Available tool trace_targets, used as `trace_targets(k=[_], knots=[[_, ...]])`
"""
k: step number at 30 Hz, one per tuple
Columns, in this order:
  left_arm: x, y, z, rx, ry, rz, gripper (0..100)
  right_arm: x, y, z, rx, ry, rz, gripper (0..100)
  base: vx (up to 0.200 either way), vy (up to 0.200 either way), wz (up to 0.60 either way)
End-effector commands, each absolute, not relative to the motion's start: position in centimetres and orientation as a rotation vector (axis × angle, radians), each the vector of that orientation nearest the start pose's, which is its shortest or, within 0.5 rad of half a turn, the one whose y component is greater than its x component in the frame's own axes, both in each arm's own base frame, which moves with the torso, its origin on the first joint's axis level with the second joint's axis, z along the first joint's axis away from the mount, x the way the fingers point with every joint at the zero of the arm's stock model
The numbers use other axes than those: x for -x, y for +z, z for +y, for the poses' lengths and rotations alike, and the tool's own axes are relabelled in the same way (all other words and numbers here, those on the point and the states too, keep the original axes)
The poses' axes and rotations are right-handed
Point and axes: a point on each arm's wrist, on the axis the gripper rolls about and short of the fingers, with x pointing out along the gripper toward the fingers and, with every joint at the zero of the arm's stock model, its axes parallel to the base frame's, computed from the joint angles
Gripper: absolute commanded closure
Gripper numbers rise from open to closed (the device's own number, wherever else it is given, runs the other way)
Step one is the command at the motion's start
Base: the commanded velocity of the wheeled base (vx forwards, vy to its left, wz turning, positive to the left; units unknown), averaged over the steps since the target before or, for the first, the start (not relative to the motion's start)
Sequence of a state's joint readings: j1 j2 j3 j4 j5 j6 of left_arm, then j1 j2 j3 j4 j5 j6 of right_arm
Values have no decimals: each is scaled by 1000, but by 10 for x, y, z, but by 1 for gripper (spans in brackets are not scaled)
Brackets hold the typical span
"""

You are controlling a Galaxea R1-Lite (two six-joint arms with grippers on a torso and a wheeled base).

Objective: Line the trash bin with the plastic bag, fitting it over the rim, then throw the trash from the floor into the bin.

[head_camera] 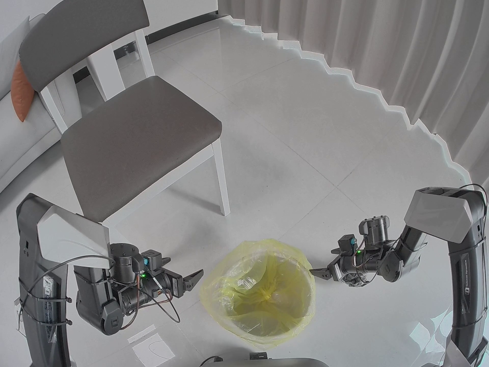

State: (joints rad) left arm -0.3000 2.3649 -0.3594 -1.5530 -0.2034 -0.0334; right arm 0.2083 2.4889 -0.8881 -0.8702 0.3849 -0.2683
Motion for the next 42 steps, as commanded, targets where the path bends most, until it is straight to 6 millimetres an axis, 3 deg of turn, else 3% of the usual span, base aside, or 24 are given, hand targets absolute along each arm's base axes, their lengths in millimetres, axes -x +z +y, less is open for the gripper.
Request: trace_targets(k=[1, 11, 17, 23, 36, 42], knots=[[-280, -19, -99, 10, -530, 449, 0, -384, -71, 90, 184, 665, 677, 0, 0, 0, 0], [-276, -41, -113, -8, -575, 516, 0, -381, -72, 85, 201, 665, 701, 0, 0, 0, 0], [-288, -59, -119, -11, -576, 516, 0, -373, -53, 63, 214, 622, 665, 0, 0, 0, 0], [-295, -66, -120, -10, -570, 511, 0, -372, -37, 53, 215, 595, 626, 0, 0, 0, 0], [-312, -87, -116, -15, -502, 507, 0, -367, -3, 61, 231, 616, 532, 0, 0, 0, 0], [-316, -87, -121, -18, -510, 498, 0, -365, 5, 71, 238, 643, 509, 0, 0, 0, 0]])
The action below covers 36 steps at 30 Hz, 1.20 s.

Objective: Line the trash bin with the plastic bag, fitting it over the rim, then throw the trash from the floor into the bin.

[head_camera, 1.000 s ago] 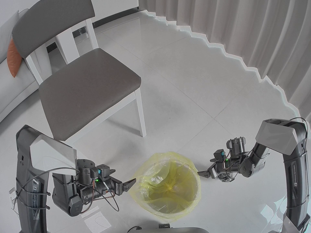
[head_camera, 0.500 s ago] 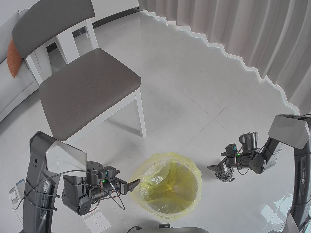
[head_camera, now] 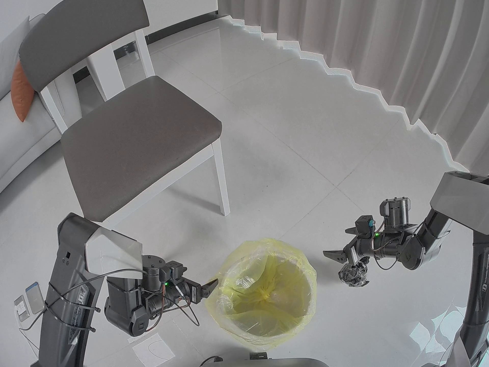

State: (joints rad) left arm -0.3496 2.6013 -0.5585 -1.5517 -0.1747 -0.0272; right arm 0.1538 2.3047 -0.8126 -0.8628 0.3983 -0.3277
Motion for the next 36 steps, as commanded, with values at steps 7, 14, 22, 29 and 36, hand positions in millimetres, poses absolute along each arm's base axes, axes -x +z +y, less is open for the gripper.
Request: trace_targets(k=[7, 14, 22, 29, 36], knots=[[-323, -86, -125, -33, -514, 533, 0, -366, 11, 94, 252, 697, 462, 0, 0, 0, 0], [-321, -84, -123, -32, -499, 522, 0, -374, 18, 111, 232, 754, 410, 0, 0, 0, 0], [-305, -70, -104, -10, -464, 506, 0, -385, 23, 138, 207, 810, 361, 0, 0, 0, 0], [-306, -59, -101, -4, -458, 477, 0, -394, 11, 151, 209, 833, 380, 0, 0, 0, 0], [-307, -50, -103, 0, -465, 448, 0, -408, 1, 156, 209, 836, 404, 0, 0, 0, 0]])
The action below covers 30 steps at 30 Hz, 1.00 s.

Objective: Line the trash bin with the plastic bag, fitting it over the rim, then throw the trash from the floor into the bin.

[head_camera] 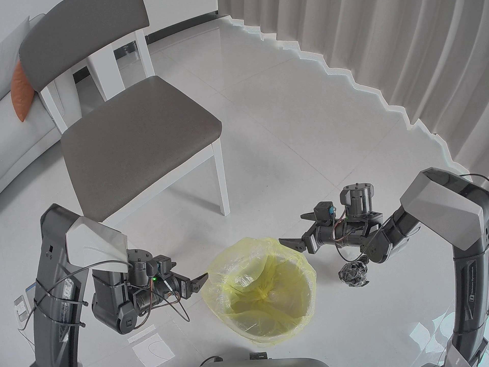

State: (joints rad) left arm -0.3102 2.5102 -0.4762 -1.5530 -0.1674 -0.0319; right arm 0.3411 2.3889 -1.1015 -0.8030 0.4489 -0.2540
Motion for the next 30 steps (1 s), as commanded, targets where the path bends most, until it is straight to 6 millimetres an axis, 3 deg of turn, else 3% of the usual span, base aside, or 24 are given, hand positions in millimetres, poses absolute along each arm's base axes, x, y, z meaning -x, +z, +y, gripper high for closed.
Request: trace_targets(k=[1, 18, 30], knots=[[-307, -50, -104, 3, -464, 449, 0, -409, -1, 159, 211, 840, 401, 0, 0, 0, 0], [-306, -75, -109, -11, -468, 506, 0, -418, -29, 175, 216, 868, 425, 0, 0, 0, 0], [-291, -62, -88, 36, -531, 555, 0, -430, -45, 175, 213, 860, 443, 0, 0, 0, 0]])
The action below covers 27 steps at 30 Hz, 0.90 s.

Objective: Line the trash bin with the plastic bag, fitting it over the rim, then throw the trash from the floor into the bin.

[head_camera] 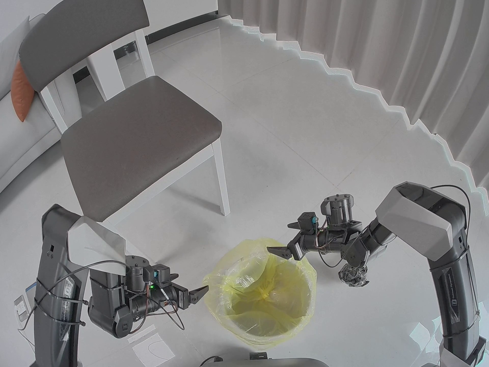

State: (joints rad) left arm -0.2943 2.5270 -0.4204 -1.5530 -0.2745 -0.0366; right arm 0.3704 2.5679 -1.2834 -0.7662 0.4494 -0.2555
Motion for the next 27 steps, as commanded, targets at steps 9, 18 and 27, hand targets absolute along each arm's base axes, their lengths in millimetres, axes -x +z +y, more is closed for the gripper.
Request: trace_targets(k=[9, 18, 27], knots=[[-293, -68, -95, 26, -541, 556, 0, -435, -50, 171, 212, 850, 467, 0, 0, 0, 0], [-295, -67, -94, 27, -533, 547, 0, -444, -60, 164, 210, 833, 509, 0, 0, 0, 0], [-298, -63, -92, 34, -515, 528, 0, -454, -60, 138, 203, 781, 530, 0, 0, 0, 0]])
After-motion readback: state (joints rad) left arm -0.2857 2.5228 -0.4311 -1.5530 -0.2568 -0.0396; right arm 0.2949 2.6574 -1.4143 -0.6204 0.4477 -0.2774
